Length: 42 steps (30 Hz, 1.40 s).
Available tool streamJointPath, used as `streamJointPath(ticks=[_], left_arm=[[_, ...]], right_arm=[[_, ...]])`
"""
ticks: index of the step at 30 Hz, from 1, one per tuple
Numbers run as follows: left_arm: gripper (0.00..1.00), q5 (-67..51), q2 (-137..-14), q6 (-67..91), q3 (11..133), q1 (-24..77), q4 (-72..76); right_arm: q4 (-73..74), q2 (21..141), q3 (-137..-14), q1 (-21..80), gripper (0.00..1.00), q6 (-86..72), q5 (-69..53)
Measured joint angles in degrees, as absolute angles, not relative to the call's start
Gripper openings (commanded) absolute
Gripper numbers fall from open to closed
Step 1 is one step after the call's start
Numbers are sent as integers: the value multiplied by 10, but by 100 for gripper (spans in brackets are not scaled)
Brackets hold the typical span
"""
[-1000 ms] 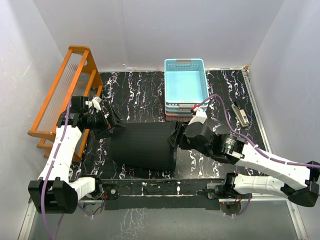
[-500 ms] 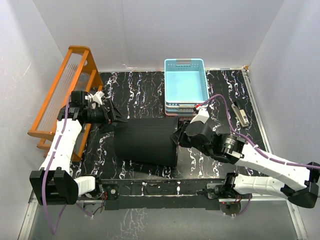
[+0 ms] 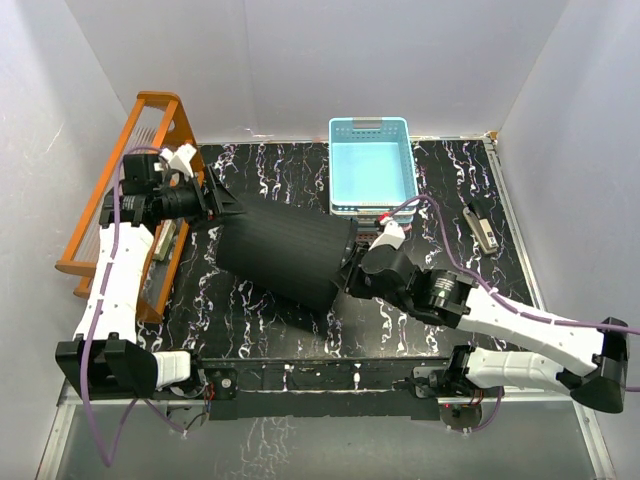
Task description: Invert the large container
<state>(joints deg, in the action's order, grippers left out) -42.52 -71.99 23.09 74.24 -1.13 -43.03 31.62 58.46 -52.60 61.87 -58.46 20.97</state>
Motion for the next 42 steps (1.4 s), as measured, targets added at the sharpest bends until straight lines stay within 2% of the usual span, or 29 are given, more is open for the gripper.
streamJointPath(ticks=[8, 20, 29, 36, 40, 42], left_arm=[[72, -464, -729, 234, 798, -3, -402], [72, -532, -724, 293, 775, 0, -304], [72, -583, -713, 292, 785, 21, -331], [72, -587, -712, 282, 801, 18, -344], [72, -594, -712, 281, 801, 21, -350], [72, -596, -712, 282, 801, 22, -351]], right_arm=[[259, 633, -481, 624, 2, -595, 123], [188, 682, -442, 618, 4, -602, 86], [0, 735, -423, 615, 1, -574, 42], [-80, 799, -444, 610, 1, -564, 7], [-76, 809, -447, 611, 5, -555, -22], [-65, 805, -447, 611, 13, -551, -23]])
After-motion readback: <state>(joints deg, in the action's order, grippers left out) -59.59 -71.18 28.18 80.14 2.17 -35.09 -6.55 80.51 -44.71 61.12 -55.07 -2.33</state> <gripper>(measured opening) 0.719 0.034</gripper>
